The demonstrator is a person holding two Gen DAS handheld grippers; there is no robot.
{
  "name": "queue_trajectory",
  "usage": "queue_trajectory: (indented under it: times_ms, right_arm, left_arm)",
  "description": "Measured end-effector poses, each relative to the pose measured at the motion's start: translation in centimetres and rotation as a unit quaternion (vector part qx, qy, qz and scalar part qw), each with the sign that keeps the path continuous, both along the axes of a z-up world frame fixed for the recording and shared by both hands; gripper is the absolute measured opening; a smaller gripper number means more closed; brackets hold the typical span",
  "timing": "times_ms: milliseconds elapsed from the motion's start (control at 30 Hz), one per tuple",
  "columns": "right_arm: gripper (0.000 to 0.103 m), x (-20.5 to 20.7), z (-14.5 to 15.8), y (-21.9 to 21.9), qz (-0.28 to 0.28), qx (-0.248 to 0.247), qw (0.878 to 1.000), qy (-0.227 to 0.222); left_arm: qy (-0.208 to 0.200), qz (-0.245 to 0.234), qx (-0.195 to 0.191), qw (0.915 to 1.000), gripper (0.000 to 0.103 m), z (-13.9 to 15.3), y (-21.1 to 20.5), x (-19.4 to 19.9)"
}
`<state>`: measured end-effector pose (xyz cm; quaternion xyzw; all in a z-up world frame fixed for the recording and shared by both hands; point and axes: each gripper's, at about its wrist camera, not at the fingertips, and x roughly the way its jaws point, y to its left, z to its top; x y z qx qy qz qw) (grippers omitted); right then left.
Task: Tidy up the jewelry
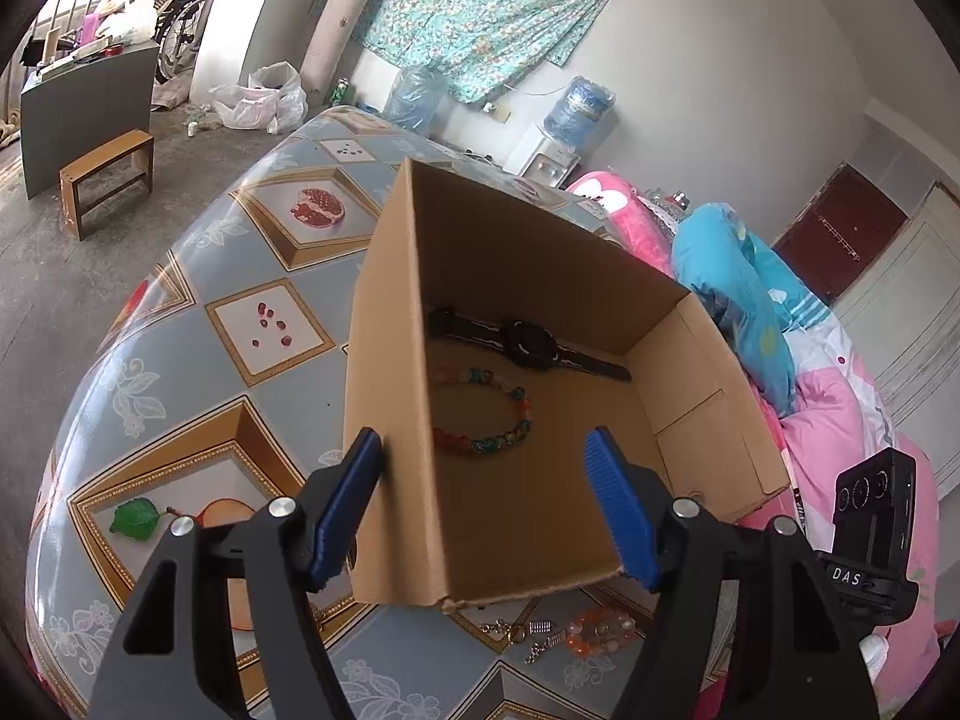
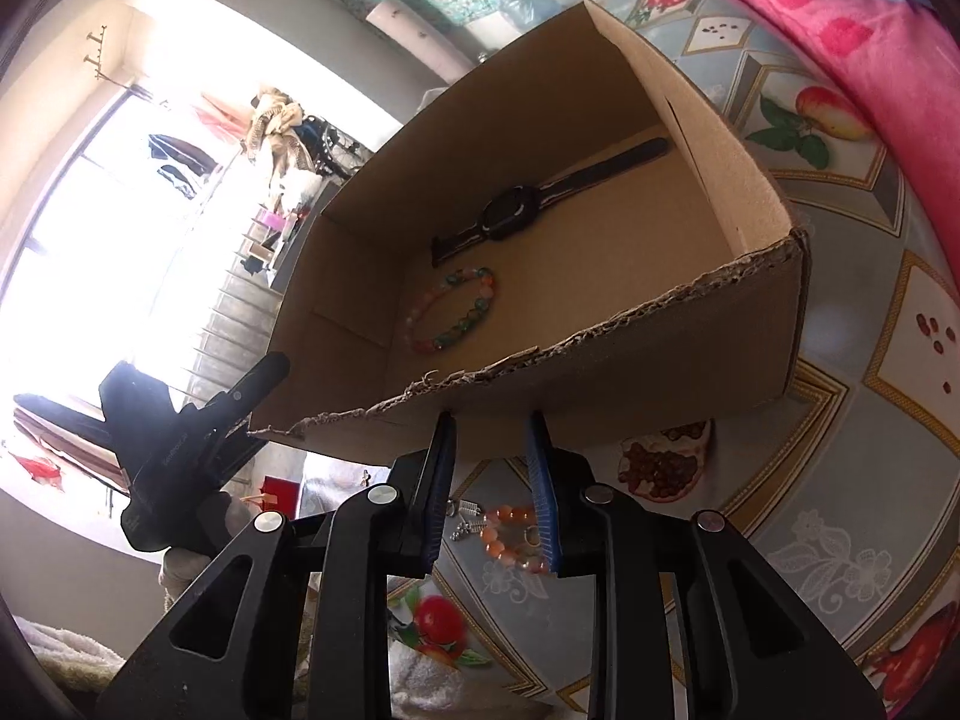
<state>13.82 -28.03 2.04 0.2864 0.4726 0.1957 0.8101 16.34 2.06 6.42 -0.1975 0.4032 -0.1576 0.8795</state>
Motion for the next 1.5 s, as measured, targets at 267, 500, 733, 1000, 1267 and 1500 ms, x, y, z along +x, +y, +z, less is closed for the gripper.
queue_trajectory:
  times_ms: [267, 500, 733, 1000, 1267, 1500]
  right_arm:
    - [0.025, -3.1, 1.9, 1.5, -0.026, -0.084, 0.994, -0.062]
    - [0.026, -8.5, 2.7, 3.5, -0.039, -0.127, 0.987, -0.092]
    - [0.035, -13.3, 1.9, 5.7, -0.059, -0.195, 0.974, -0.097]
    - [0.058, -16.7, 0.3, 7.9, -0.055, -0.241, 0.964, -0.101]
    - [0.06, -14.6, -1.4, 9.6, -0.004, -0.302, 0.945, -0.126]
    - [0.053, -12.7, -2.3, 10.3, 0.018, -0.293, 0.946, -0.14]
  left_arm:
    - [-0.047, 0.043, 0.024, 0.9977, 0.068, 1.8, 3.4, -1.9]
    - [-0.053, 0.031, 0.062, 0.9962, 0.068, 1.0, 5.2, -5.7]
    - [-0.058, -0.054, 0.163, 0.9835, 0.069, -1.1, -0.6, -7.0]
    - [-0.045, -0.03, 0.17, 0.9839, 0.071, -2.2, -0.7, -5.1]
    - [-0.048, -0.013, 0.189, 0.9806, 0.072, -2.2, -0.6, -4.6]
    - [-0.024, -0.02, 0.178, 0.9836, 0.072, -3.4, 0.4, -4.8]
